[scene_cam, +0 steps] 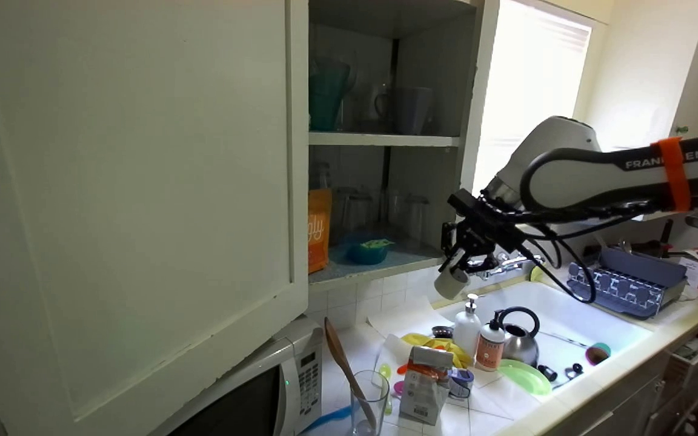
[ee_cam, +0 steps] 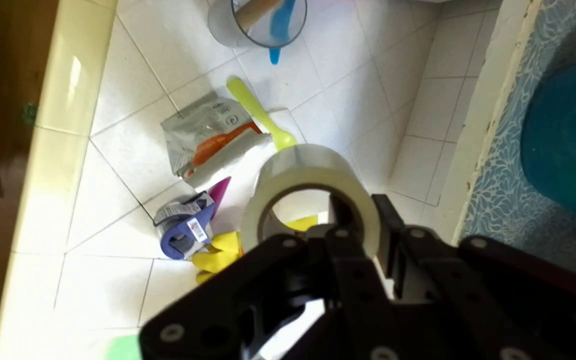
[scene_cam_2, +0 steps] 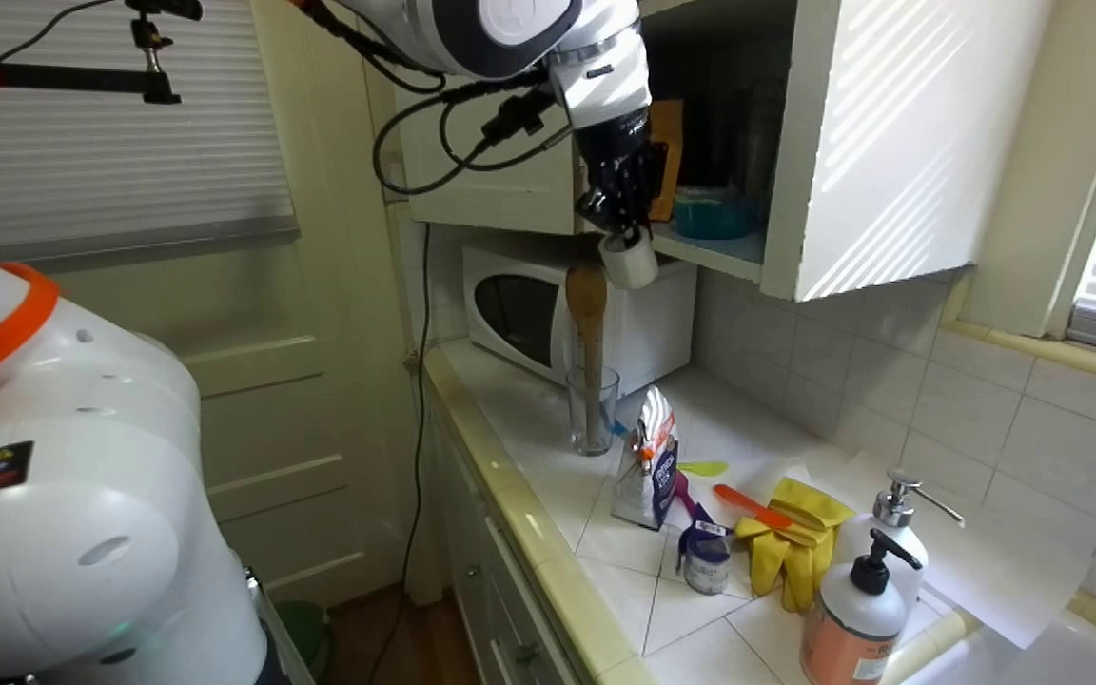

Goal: Remove the masking tape from the second shelf to the first shelf of the cabinet

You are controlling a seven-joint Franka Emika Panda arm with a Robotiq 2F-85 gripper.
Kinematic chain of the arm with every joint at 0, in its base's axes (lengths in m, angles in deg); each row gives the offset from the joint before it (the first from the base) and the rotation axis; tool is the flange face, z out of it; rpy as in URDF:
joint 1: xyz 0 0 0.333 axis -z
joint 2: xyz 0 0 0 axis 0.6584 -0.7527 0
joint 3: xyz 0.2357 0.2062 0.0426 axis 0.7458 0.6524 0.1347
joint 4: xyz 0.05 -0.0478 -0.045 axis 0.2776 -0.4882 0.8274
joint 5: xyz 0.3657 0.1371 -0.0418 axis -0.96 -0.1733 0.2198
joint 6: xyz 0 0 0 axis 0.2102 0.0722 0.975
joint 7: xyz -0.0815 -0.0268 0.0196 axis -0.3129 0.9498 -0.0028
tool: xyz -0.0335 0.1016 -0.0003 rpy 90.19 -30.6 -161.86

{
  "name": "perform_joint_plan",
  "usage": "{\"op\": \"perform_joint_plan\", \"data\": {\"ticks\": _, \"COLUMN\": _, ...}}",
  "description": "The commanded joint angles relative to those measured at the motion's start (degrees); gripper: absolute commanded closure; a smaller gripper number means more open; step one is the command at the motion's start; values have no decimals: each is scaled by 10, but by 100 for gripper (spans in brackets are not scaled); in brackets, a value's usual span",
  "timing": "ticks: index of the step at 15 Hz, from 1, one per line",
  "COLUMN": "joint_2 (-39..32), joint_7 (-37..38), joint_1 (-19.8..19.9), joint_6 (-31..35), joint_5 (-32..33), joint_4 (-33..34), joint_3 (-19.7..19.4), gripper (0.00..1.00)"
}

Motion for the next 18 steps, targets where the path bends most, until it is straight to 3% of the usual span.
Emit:
{"op": "perform_joint_plan", "data": {"ticks": 1, "joint_2": -60, "joint_7": 40, "joint_1": 36, "joint_6": 83, "joint_5": 92, "joint_4": 14, "joint_3": 50, "gripper": 96}}
{"op": "perform_joint_plan", "data": {"ticks": 5, "joint_2": -92, "joint_7": 71, "joint_1": 61, "joint_6": 174, "joint_5": 187, "joint_4": 30, "joint_3": 86, "gripper": 96}}
{"op": "perform_joint_plan", "data": {"ticks": 12, "joint_2": -80, "joint_7": 160, "joint_1": 91, "joint_6": 166, "joint_5": 271, "joint_4": 49, "joint_3": 121, "gripper": 96}}
{"op": "perform_joint_plan", "data": {"ticks": 18, "joint_2": -85, "joint_7": 205, "joint_1": 119, "joint_6": 190, "joint_5": 345, "joint_4": 60, "joint_3": 119, "gripper": 96}}
